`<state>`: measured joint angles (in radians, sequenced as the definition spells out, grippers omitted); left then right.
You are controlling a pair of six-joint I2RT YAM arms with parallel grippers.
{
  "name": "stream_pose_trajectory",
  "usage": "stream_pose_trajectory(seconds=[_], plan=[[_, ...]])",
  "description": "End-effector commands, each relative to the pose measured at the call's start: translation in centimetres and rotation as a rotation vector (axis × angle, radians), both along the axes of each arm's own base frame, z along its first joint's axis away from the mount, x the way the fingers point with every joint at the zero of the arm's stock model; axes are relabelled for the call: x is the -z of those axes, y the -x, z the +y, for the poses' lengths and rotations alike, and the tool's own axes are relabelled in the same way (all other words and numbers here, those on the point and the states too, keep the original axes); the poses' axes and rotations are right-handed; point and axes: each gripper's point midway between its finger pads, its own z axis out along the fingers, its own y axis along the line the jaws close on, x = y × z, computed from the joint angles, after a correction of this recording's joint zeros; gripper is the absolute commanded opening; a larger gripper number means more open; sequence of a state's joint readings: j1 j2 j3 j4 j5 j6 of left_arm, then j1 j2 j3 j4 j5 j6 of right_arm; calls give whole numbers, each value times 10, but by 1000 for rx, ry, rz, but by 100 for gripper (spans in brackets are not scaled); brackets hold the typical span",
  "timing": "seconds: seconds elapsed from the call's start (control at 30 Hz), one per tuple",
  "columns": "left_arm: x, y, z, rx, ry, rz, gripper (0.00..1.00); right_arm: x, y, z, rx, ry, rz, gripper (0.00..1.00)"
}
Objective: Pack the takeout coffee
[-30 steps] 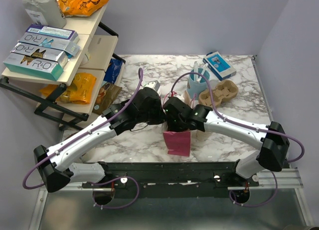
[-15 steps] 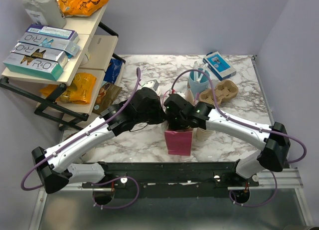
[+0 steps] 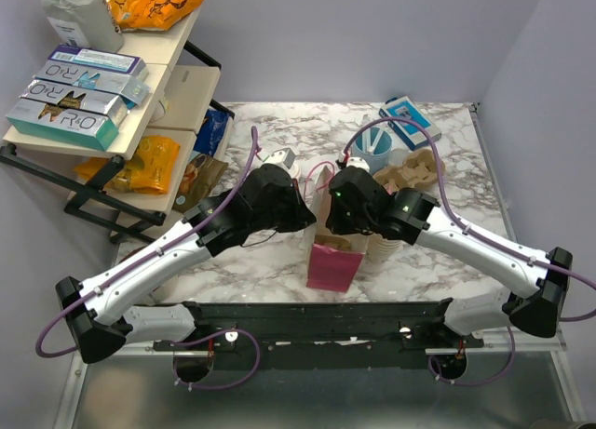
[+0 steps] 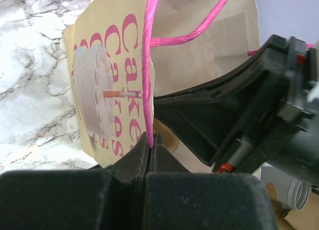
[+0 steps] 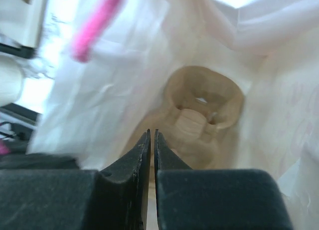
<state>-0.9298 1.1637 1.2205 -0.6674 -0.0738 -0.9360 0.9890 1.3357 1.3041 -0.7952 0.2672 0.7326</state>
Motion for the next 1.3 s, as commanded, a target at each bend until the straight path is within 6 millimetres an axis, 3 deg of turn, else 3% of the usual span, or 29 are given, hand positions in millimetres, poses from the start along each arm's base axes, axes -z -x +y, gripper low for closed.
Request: stream_pose_trajectory(seconds=[0.0,0.13,0.27,0.47,0.67,0.8,0.83,1.0,1.03,1.07,1.27], plan=[[-7,3,0,-6,37,-9,0,27,5,-12,10,100,56,12],[-9,3,-1,-5,47,-11,0,63,10,1,-29,140,142,10],[-11,3,-3,2,56,-9,0,87,15,16,-75,128,202,10],[-20,3,-3,-1,82,-25,0,120,19,7,-41,213,259,10],[-25,2,1,-15,89,-40,0,116,16,6,-38,214,241,10],[-17,-2,9,-57,55,-45,0,73,3,11,-58,146,131,10],[-11,-2,12,-68,36,-35,0,45,-1,15,-66,95,78,16],[-3,-5,19,-114,36,-36,0,-44,-7,12,-145,-41,-145,36],[-3,-6,21,-123,35,-39,0,-60,-6,14,-160,-81,-182,49],[-3,-6,23,-133,28,-43,0,-79,-3,12,-177,-124,-222,54],[-10,-10,35,-149,-1,-101,0,-139,18,14,-304,-318,-377,77]])
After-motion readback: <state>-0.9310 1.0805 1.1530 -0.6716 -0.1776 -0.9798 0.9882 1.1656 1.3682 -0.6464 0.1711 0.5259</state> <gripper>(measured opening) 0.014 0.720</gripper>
